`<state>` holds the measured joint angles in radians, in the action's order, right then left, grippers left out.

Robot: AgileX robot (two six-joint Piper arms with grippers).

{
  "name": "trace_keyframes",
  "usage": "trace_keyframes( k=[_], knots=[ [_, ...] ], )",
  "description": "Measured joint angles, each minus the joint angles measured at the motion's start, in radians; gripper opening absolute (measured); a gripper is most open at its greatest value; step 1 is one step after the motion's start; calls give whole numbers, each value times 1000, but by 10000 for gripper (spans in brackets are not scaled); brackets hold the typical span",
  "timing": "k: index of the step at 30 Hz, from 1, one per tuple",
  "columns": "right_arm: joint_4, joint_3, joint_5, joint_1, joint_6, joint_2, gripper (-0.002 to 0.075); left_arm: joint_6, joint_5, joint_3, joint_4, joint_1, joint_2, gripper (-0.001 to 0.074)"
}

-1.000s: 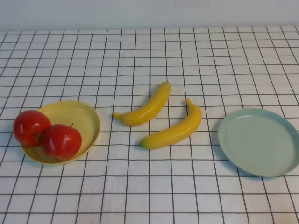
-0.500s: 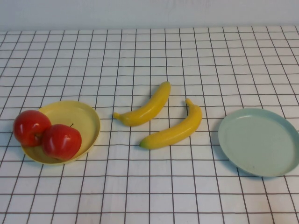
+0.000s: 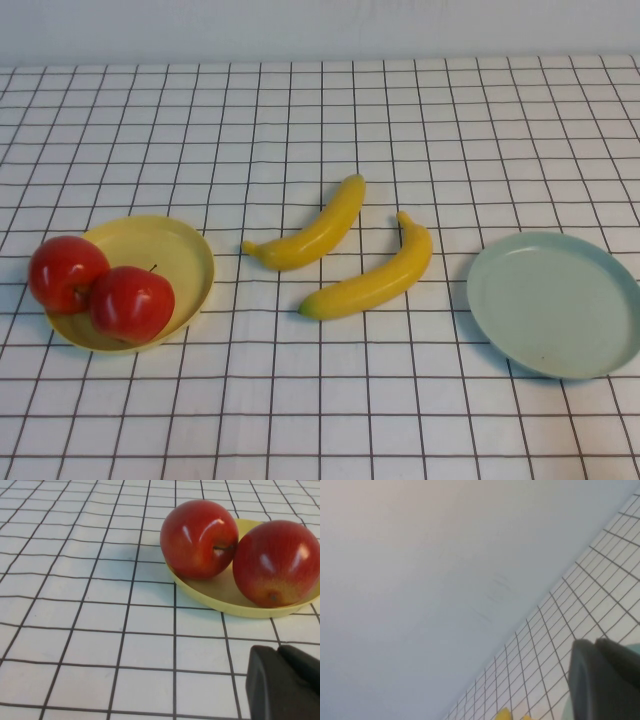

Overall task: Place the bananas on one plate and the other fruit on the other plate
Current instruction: Put another type of fruit in the right plate

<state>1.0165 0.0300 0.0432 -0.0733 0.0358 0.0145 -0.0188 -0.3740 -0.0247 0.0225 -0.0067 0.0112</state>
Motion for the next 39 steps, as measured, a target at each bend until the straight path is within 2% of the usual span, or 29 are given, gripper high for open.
trace_keyframes(
  k=[4, 10, 15, 20, 24, 29, 35, 39],
  knots=[
    [29, 0, -22, 0, 10, 0, -17, 0, 0, 0, 0, 0, 0, -4],
    [-13, -6, -78, 0, 175, -5, -17, 0, 0, 0, 0, 0, 0, -4],
    [-56, -146, -230, 0, 342, -122, -17, 0, 0, 0, -5, 0, 0, -4],
    [-123, -304, -289, 0, 464, -352, -17, 0, 0, 0, -6, 0, 0, -4],
    [-330, -466, -388, 0, 440, -577, -17, 0, 0, 0, -6, 0, 0, -4],
    [-647, -702, -560, -49, 236, -886, -17, 0, 0, 0, -8, 0, 0, -4],
    [-732, -967, -820, -201, 203, -1208, -17, 0, 0, 0, -8, 0, 0, -4],
    [-724, -1148, -991, -239, 225, -1439, -17, 0, 0, 0, -8, 0, 0, -4]
  ],
)
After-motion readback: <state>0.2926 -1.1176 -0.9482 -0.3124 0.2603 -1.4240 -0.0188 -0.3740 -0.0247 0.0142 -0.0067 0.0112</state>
